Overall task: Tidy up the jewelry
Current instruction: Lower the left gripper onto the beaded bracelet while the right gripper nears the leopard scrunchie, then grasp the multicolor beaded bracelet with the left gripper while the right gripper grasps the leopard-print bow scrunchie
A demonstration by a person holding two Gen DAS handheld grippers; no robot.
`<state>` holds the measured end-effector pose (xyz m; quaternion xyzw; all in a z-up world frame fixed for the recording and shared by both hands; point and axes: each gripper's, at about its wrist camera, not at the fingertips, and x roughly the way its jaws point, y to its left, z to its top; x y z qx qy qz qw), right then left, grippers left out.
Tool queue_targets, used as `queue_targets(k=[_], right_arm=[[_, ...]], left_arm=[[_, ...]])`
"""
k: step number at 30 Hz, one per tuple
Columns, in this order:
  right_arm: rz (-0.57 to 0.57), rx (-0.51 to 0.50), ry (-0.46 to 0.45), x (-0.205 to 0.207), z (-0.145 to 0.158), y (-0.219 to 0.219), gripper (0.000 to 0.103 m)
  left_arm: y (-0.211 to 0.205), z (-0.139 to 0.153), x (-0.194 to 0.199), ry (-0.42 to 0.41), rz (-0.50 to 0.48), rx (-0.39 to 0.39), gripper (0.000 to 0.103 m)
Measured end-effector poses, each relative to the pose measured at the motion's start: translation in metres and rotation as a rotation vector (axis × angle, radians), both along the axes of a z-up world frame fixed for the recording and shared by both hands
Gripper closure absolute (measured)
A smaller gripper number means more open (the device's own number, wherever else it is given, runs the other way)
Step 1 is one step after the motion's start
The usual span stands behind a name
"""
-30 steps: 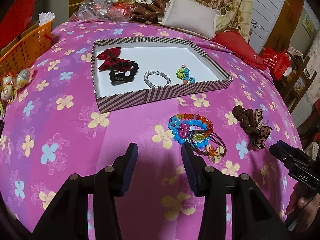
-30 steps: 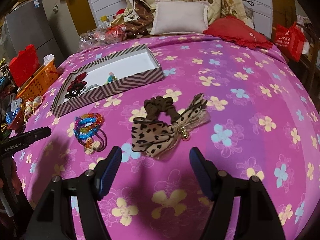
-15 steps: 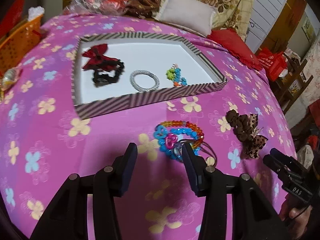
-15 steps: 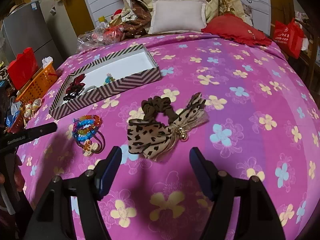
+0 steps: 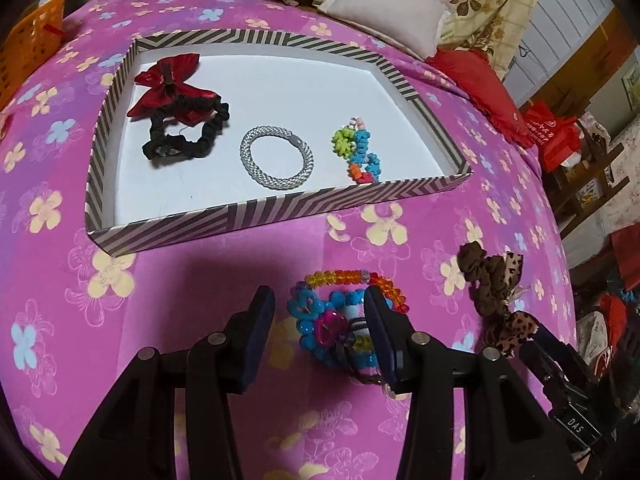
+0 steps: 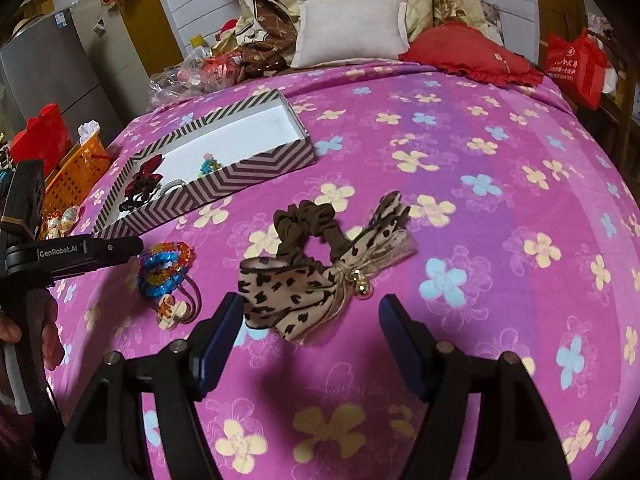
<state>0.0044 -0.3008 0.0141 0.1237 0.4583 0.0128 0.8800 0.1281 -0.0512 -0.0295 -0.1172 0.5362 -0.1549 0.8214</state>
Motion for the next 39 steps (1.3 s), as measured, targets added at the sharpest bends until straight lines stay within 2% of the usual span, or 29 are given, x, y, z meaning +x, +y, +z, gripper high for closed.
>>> queue_targets(k=[11,17,18,22,24,25,26,27,32,39], right_arm=[[-0.015,0.023,0.02,0.019,-0.012,-0.002,0.03],[-0.027,0.019,0.048,0.026,-0.024,-0.003,0.03],[-0.031,0.023,0.051,0.027,-0.026,-0.004,0.03],[-0.041,0.031,0.048,0.031,-0.033,-0.005,0.03],[-0.043,0.03,0.042,0.032,-0.034,-0.005,0.032],[-0.039,0.018,0.034,0.032,-0.034,-0.004,0.042],[-0.038,0.005,0.031,0.032,-0.034,-0.004,0.059],[-0.039,0.007,0.03,0.032,-0.034,-0.005,0.064],[-0.042,0.029,0.012,0.025,-0.031,-0.009,0.08],[-0.042,0.03,-0.049,0.014,-0.008,-0.008,0.082]], left_arm=[[-0.002,-0.01,0.001,0.01,-0.012,0.048,0.063],[0.0,-0.011,0.002,-0.003,-0.007,0.038,0.063],[0.0,-0.011,0.002,-0.007,-0.007,0.037,0.066],[0.001,-0.011,0.002,-0.022,-0.008,0.042,0.091],[0.0,-0.009,0.001,-0.046,-0.013,0.05,0.099],[0.001,-0.008,0.001,-0.054,-0.014,0.051,0.1],[0.001,-0.006,0.0,-0.064,-0.017,0.044,0.101],[0.001,-0.004,0.0,-0.069,-0.021,0.032,0.101],[0.005,0.008,-0.004,-0.089,-0.027,-0.001,0.102],[0.001,0.042,-0.013,-0.155,-0.053,-0.039,0.103]])
